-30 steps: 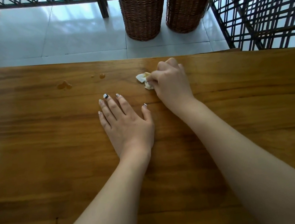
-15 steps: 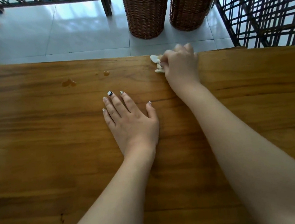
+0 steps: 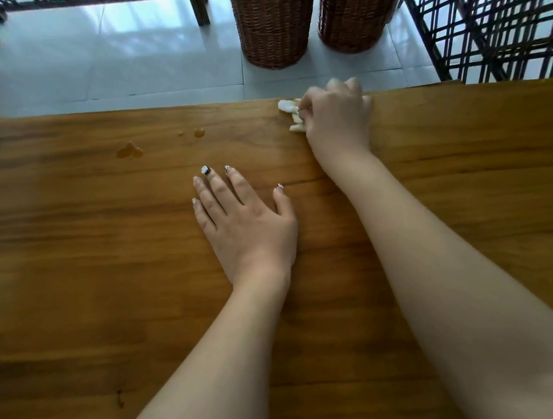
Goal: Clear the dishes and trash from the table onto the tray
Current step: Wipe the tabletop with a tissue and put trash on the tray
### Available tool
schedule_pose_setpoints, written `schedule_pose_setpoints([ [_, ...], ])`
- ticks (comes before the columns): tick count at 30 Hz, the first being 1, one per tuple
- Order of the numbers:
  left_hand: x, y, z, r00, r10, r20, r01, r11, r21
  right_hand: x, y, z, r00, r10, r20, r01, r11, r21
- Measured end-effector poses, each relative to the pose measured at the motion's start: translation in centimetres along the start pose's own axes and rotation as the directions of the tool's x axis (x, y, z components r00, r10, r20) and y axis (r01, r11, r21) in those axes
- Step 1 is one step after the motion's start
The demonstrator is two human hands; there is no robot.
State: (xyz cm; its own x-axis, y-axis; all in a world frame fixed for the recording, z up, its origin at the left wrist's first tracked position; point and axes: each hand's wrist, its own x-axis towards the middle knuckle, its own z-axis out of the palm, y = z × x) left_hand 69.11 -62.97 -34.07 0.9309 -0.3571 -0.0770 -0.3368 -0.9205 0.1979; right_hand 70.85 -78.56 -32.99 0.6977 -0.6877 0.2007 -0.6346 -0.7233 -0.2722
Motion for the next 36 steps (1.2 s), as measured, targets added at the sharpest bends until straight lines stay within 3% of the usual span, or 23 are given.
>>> schedule_pose_setpoints([
  [3,0.0,0.0,0.1,1.000,0.005,-0.006,-0.005,1.000,-0.001,-2.5,0.5,-0.1,1.000,0.001,0.008,-0.002,0.997,0.071],
  [8,0.0,0.0,0.1,1.000,-0.001,-0.012,0.001,1.000,0.004,-2.6,-0.9,0.6,0.987,-0.144,-0.065,0.151,0.983,0.102],
  [11,0.1,0.1,0.1,1.000,-0.003,-0.006,0.003,1.000,0.004,-0.5,-1.0,0.2,0.993,-0.101,0.059,0.098,0.993,0.062],
  [13,0.1,0.1,0.0,1.000,-0.004,-0.006,0.004,1.000,0.010,-0.1,-0.9,0.0,0.993,-0.022,0.114,-0.001,0.980,0.199],
  [14,0.1,0.1,0.0,1.000,-0.005,-0.005,0.005,1.000,0.008,-0.3,-0.8,-0.2,0.991,0.026,0.133,-0.072,0.929,0.362],
  [16,0.1,0.1,0.0,1.000,-0.005,-0.004,0.005,1.000,-0.003,-1.5,-0.3,-1.0,0.981,0.109,0.162,-0.190,0.721,0.666],
  [18,-0.1,0.0,-0.1,1.000,-0.005,-0.008,0.004,0.999,-0.034,-3.2,0.3,-1.9,0.978,0.116,0.171,-0.206,0.619,0.758],
  [24,-0.3,-0.3,-0.6,0.998,-0.004,-0.062,-0.010,0.976,-0.216,-6.5,1.5,-2.5,0.974,0.184,0.132,-0.216,0.583,0.784],
  [30,-1.3,-0.9,-2.0,0.990,0.029,-0.141,-0.084,0.910,-0.406,-9.8,1.9,-3.8,0.982,0.085,0.167,-0.183,0.615,0.767],
  [36,-5.3,-2.5,-4.6,0.992,0.047,-0.116,-0.101,0.847,-0.521,-12.8,1.8,-6.3,0.976,0.081,0.202,-0.214,0.534,0.818],
])
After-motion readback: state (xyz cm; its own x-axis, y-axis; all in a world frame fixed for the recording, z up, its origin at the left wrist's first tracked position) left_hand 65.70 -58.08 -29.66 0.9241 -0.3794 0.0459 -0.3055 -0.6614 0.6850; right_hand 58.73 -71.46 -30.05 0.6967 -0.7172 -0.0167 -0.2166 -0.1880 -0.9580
